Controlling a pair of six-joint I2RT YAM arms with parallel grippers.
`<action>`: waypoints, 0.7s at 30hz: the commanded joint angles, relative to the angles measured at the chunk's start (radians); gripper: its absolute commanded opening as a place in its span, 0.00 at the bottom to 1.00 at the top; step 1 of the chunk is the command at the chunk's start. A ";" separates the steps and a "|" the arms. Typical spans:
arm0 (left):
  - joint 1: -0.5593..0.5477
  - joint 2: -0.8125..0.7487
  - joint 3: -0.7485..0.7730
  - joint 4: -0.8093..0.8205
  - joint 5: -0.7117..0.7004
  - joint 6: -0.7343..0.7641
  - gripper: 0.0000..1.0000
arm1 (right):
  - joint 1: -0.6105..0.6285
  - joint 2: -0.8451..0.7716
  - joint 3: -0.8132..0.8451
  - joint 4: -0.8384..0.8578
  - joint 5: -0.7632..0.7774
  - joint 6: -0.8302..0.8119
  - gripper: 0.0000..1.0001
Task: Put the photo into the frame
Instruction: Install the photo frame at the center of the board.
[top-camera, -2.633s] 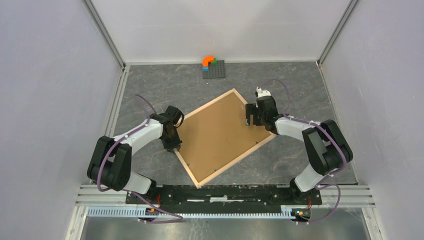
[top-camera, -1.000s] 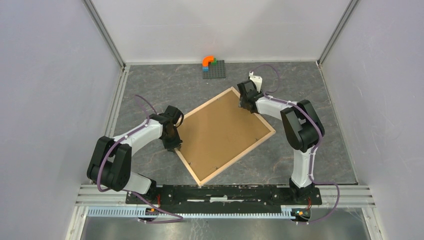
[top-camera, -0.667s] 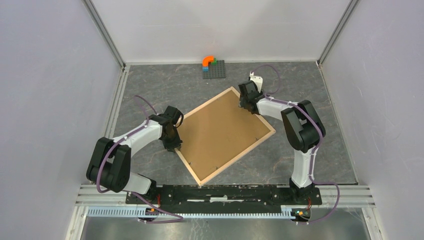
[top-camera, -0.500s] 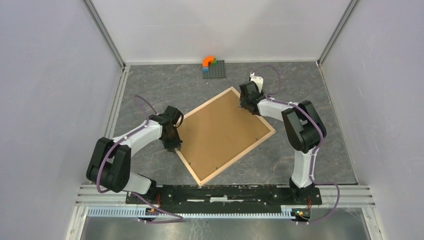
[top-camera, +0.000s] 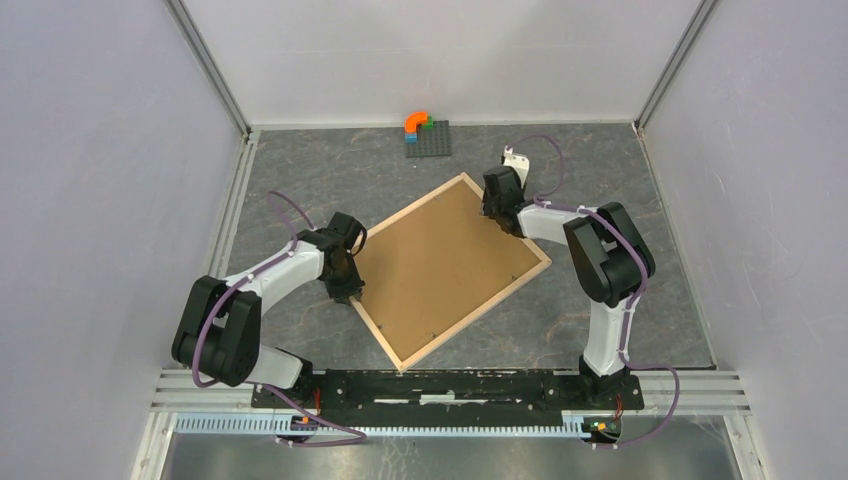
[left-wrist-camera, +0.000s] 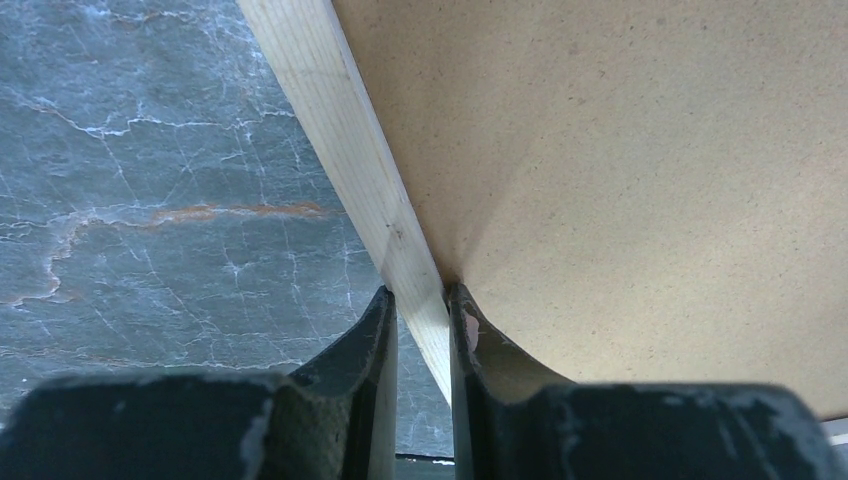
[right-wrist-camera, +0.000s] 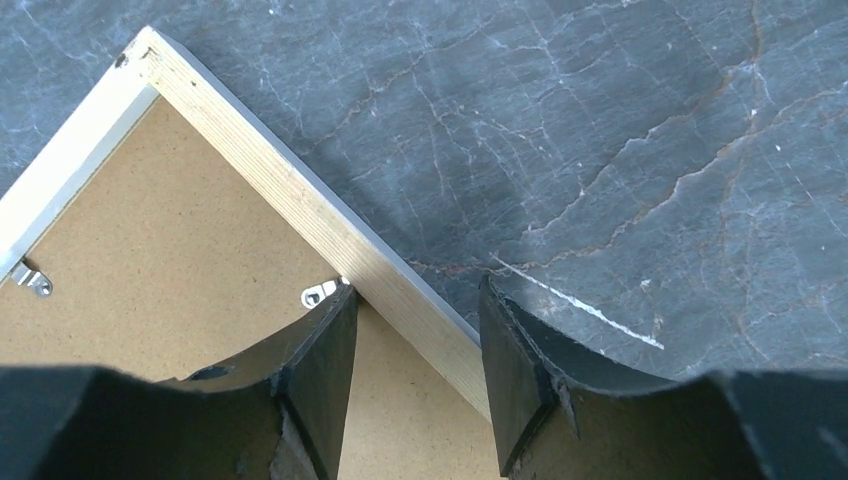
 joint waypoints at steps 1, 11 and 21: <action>-0.011 0.023 -0.033 0.159 0.021 0.045 0.02 | -0.004 0.059 -0.058 0.119 -0.063 0.076 0.52; -0.011 0.013 -0.035 0.164 0.021 0.049 0.02 | -0.012 0.085 -0.035 0.114 -0.111 0.018 0.40; -0.011 0.020 -0.027 0.161 0.026 0.043 0.02 | -0.013 -0.005 -0.087 0.101 -0.187 -0.071 0.57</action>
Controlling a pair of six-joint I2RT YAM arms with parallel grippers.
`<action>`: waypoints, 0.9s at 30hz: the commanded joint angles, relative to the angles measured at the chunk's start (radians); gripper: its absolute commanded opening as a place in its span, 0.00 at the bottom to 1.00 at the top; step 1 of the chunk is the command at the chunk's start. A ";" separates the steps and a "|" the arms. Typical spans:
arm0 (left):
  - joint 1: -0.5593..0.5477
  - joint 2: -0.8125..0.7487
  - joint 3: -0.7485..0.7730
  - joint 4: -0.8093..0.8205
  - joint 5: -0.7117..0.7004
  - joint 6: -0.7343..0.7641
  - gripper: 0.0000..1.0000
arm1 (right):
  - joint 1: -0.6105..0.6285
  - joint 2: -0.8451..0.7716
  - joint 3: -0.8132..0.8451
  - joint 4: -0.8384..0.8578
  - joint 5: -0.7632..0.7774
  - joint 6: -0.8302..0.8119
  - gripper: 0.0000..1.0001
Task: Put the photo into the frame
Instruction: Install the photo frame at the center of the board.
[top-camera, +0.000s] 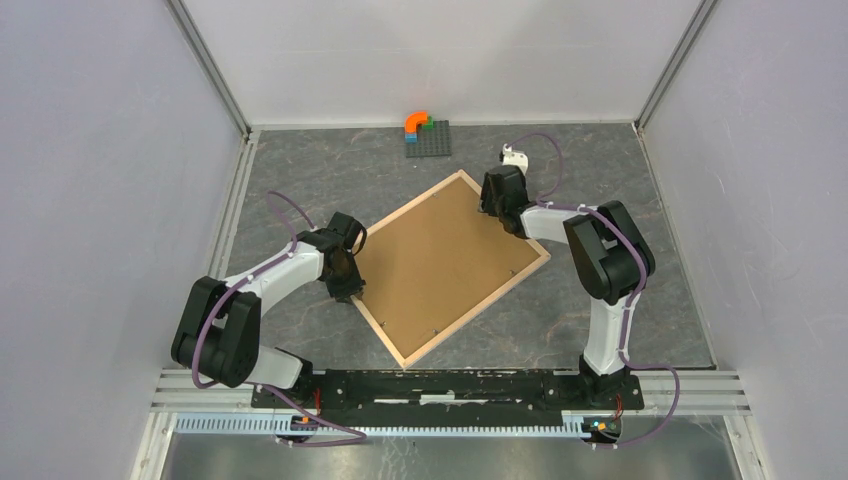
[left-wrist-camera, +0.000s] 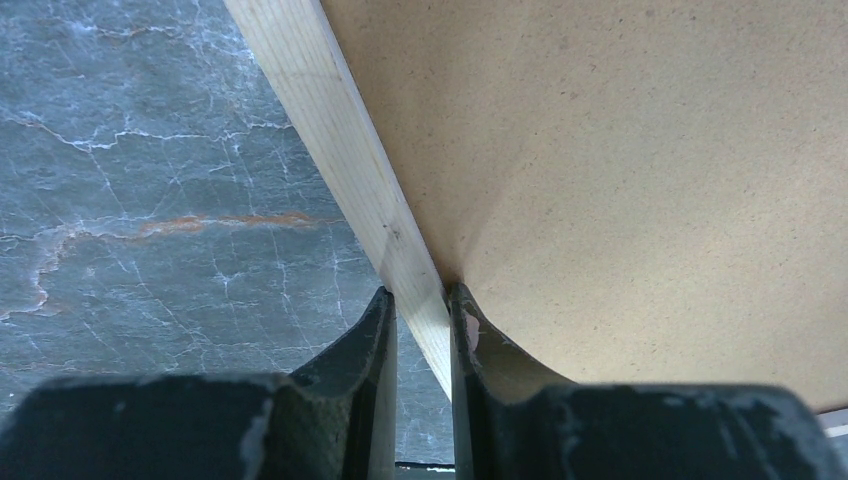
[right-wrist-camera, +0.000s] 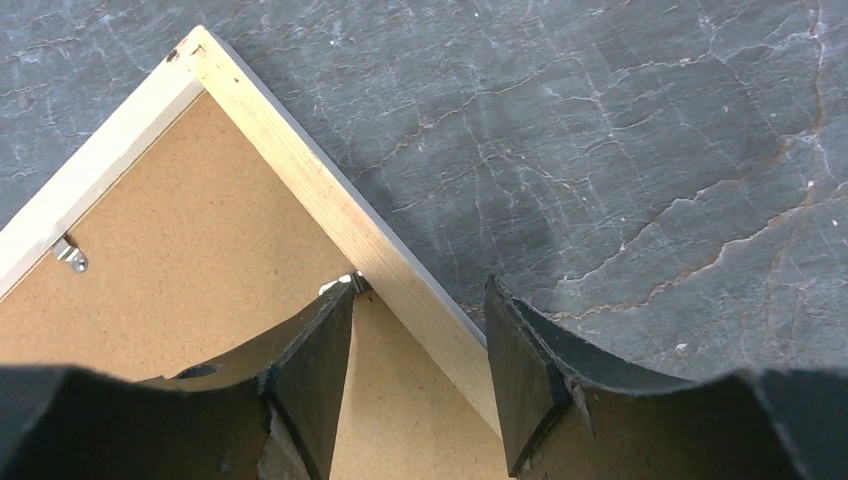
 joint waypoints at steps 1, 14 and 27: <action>-0.011 0.026 -0.022 0.134 0.022 0.043 0.02 | 0.010 -0.022 -0.066 -0.041 -0.086 -0.003 0.57; -0.013 0.024 -0.029 0.131 0.018 0.049 0.02 | 0.010 0.132 0.034 -0.058 -0.005 0.038 0.47; -0.011 -0.002 0.032 0.081 0.005 0.105 0.08 | 0.010 0.025 0.149 -0.272 -0.055 -0.106 0.63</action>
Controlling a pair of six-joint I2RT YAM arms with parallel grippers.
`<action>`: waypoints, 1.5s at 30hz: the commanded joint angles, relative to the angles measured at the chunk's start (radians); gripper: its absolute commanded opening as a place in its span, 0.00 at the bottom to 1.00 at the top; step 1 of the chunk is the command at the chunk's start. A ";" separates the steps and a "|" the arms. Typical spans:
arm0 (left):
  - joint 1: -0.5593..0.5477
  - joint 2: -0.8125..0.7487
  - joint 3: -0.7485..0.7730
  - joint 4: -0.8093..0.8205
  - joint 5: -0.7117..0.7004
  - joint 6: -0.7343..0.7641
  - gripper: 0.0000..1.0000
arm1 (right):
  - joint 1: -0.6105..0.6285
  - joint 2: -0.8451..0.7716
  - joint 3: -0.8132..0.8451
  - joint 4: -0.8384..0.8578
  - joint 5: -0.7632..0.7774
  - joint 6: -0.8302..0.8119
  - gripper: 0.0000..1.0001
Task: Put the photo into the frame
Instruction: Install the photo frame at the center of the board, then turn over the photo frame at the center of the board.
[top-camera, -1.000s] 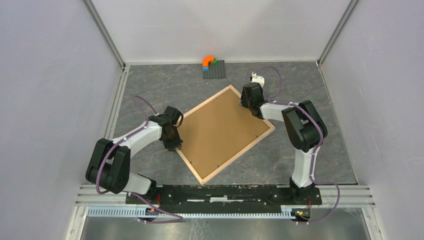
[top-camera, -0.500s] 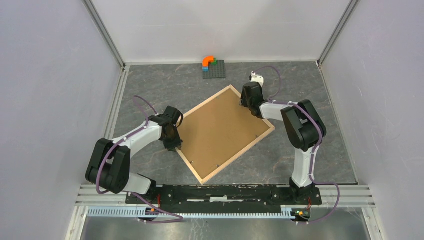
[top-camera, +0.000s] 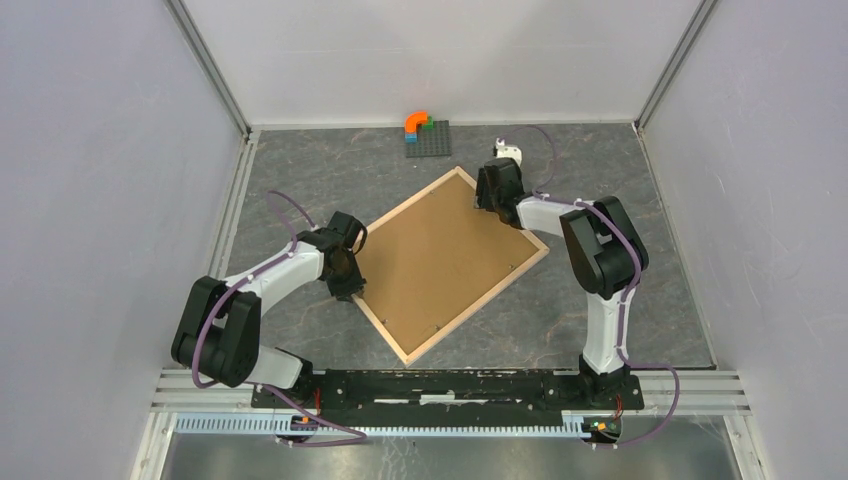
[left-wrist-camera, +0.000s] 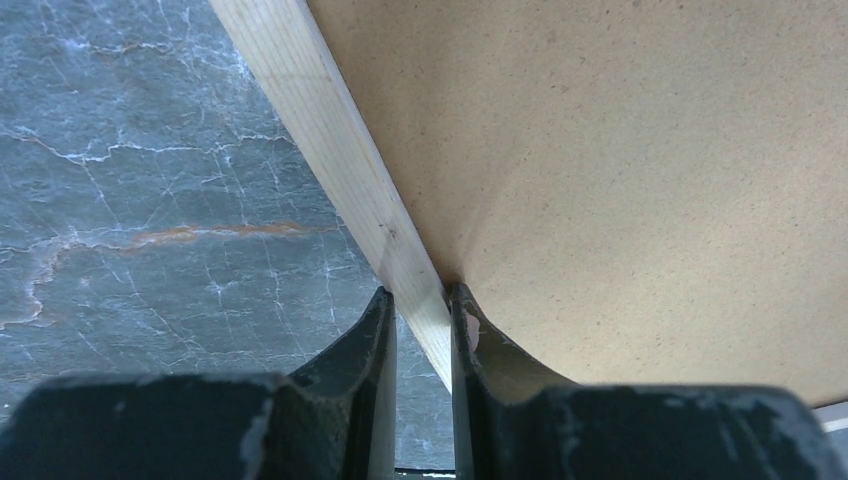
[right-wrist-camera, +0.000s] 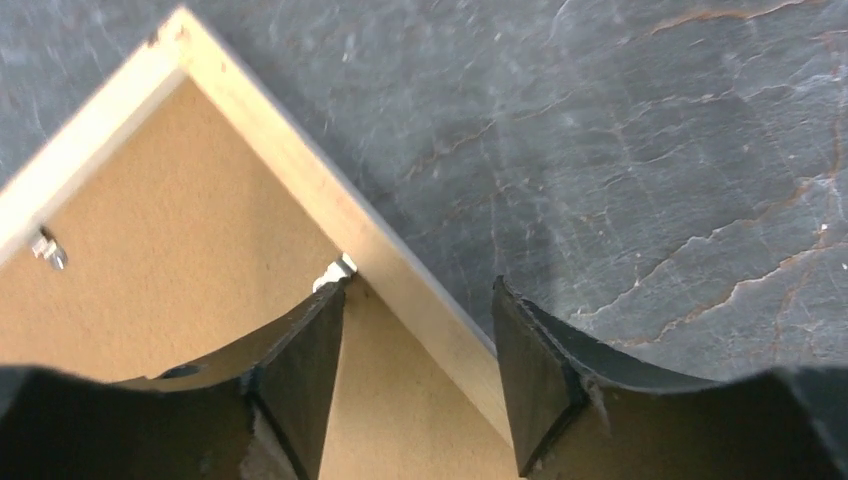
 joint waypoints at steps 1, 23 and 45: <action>-0.010 -0.008 0.051 0.051 0.009 0.123 0.13 | 0.012 -0.046 0.100 -0.302 -0.044 -0.132 0.66; -0.252 -0.260 0.140 0.272 0.395 0.179 1.00 | 0.012 -0.595 -0.434 -0.635 -0.050 0.452 0.73; -0.838 0.246 0.480 0.106 -0.237 0.322 1.00 | -0.011 -0.589 -0.558 -0.574 -0.185 0.616 0.32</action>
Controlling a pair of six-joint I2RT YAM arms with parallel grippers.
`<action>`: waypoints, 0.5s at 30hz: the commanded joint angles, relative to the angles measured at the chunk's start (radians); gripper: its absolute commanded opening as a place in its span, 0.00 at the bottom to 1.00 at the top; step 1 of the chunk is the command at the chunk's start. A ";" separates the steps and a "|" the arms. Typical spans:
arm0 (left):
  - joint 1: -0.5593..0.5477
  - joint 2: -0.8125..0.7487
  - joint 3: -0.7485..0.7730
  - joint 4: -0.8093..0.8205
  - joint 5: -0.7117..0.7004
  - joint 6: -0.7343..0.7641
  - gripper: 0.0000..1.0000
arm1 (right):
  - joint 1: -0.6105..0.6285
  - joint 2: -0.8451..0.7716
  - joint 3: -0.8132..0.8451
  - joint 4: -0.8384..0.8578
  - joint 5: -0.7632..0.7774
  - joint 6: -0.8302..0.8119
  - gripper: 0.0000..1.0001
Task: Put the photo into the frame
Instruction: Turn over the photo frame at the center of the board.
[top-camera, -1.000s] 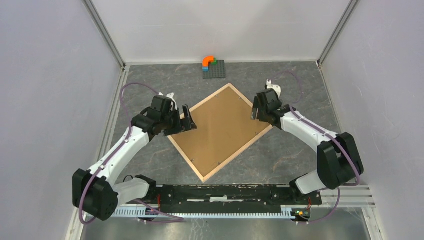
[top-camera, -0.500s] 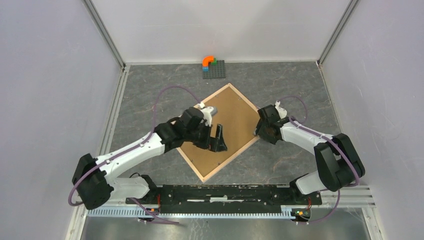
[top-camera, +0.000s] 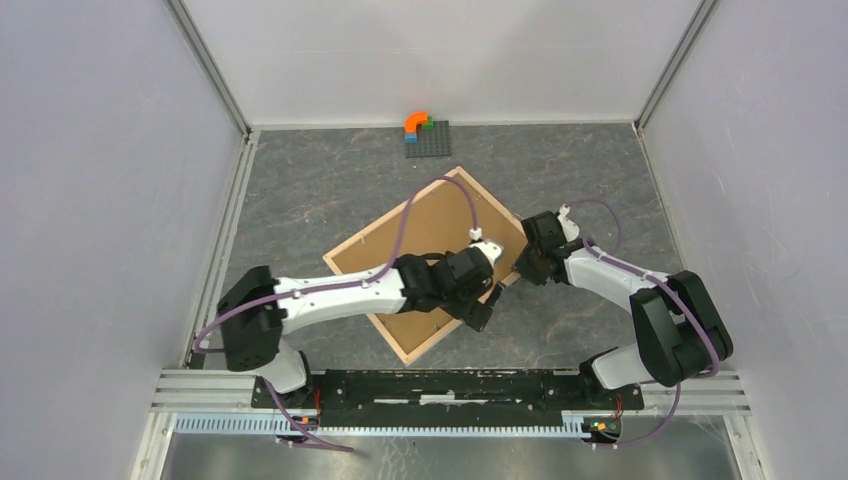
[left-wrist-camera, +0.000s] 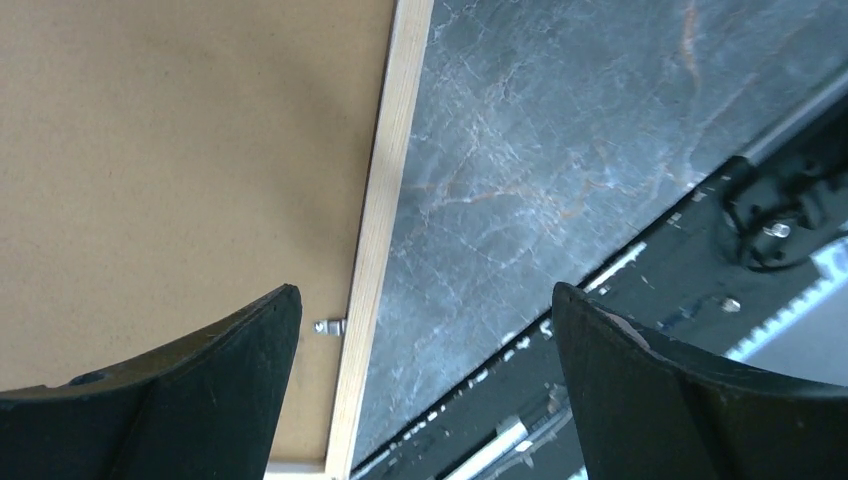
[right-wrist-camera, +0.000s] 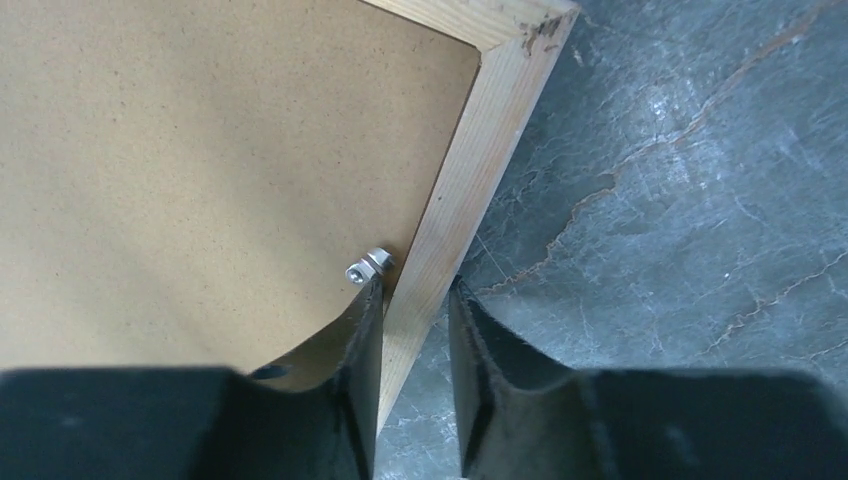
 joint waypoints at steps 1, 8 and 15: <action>-0.075 0.137 0.101 -0.041 -0.204 0.091 1.00 | -0.002 0.006 -0.033 -0.083 -0.087 0.057 0.28; -0.170 0.334 0.210 -0.149 -0.505 0.125 1.00 | -0.003 -0.003 0.055 -0.214 -0.111 0.074 0.05; -0.242 0.374 0.170 -0.121 -0.694 0.196 1.00 | -0.008 -0.068 0.093 -0.239 -0.187 0.071 0.00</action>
